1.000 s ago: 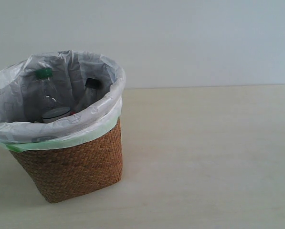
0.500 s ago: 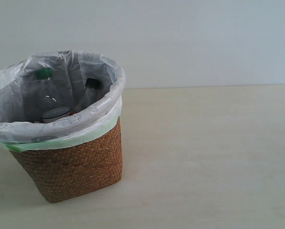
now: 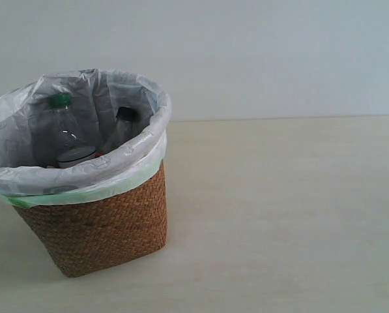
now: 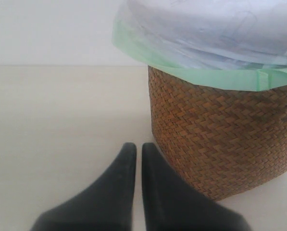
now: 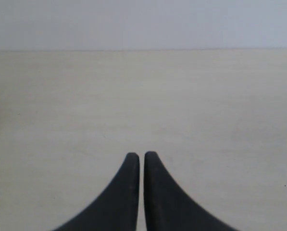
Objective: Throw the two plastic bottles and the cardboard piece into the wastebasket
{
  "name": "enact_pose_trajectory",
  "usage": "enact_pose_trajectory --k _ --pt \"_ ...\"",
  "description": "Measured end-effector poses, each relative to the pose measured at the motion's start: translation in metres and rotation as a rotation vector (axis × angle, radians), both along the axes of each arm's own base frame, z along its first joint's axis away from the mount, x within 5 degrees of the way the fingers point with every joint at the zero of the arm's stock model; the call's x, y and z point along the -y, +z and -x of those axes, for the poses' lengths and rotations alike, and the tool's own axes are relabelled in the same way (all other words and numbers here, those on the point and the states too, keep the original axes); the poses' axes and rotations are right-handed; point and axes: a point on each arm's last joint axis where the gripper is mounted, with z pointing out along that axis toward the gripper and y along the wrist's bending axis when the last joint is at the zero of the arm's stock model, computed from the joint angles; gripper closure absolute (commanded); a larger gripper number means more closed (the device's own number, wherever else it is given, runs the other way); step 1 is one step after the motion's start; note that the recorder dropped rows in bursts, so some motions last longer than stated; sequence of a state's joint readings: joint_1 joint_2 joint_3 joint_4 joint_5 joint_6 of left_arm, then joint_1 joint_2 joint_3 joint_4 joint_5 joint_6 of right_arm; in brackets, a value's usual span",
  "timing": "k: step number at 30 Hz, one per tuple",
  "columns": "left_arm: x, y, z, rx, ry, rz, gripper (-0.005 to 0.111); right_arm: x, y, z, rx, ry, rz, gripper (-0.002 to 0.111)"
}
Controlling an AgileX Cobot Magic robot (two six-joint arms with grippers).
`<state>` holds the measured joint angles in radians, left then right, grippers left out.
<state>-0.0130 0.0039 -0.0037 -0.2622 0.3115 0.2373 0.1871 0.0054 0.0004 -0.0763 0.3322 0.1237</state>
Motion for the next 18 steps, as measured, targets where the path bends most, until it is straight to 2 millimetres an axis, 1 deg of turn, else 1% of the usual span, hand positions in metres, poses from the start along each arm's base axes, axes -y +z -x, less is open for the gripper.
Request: enact_pose_trajectory --k 4,18 --pt "0.0000 0.0000 0.0000 0.000 0.000 0.000 0.103 0.0000 0.0000 0.0000 0.005 0.008 0.033 0.108" --pt "0.0000 0.0000 0.0000 0.000 0.000 0.000 0.103 0.0000 0.0000 0.0000 0.006 0.009 0.037 0.108"
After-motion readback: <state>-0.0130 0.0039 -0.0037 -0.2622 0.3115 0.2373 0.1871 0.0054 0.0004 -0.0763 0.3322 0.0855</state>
